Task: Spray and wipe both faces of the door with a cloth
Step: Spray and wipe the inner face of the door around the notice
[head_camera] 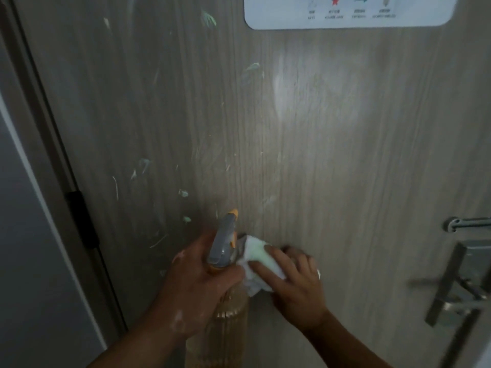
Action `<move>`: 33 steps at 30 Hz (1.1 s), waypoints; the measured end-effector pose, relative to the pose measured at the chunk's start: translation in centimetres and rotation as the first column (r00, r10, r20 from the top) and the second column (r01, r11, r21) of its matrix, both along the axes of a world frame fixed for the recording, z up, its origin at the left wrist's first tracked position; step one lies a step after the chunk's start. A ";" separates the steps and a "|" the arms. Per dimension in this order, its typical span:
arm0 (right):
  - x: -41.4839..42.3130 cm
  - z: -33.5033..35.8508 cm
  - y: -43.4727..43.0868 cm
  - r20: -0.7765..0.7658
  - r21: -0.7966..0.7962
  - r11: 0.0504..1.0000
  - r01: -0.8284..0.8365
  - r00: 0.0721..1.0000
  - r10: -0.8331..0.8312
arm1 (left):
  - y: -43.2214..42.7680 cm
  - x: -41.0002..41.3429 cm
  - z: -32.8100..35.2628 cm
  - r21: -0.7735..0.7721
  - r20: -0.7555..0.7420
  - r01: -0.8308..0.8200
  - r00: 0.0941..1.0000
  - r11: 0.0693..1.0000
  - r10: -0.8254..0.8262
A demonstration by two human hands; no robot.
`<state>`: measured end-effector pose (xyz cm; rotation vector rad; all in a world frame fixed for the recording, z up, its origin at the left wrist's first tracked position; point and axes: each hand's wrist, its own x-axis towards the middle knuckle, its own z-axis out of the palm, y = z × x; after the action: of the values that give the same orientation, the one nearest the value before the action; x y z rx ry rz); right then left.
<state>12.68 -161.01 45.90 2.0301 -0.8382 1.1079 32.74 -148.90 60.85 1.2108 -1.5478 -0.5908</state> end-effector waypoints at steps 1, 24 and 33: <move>0.0 1.4 -0.2 0.047 -0.017 1.000 0.001 0.999 0.000 | -0.1 0.1 -0.2 0.010 -0.003 -0.001 1.000 1.000 0.001; -1.7 21.3 -2.0 0.079 -0.179 0.983 -0.041 0.995 0.056 | -0.5 -1.4 6.2 -0.030 -0.085 -0.088 0.993 0.996 0.085; -2.2 28.4 -2.1 0.071 -0.202 0.977 -0.071 0.994 0.087 | 0.4 -3.5 8.2 -0.040 -0.189 -0.149 0.972 0.988 0.139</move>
<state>10.44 -163.07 74.31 1.8771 -0.6609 1.2712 29.27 -148.49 69.04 1.1816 -1.2998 -0.5467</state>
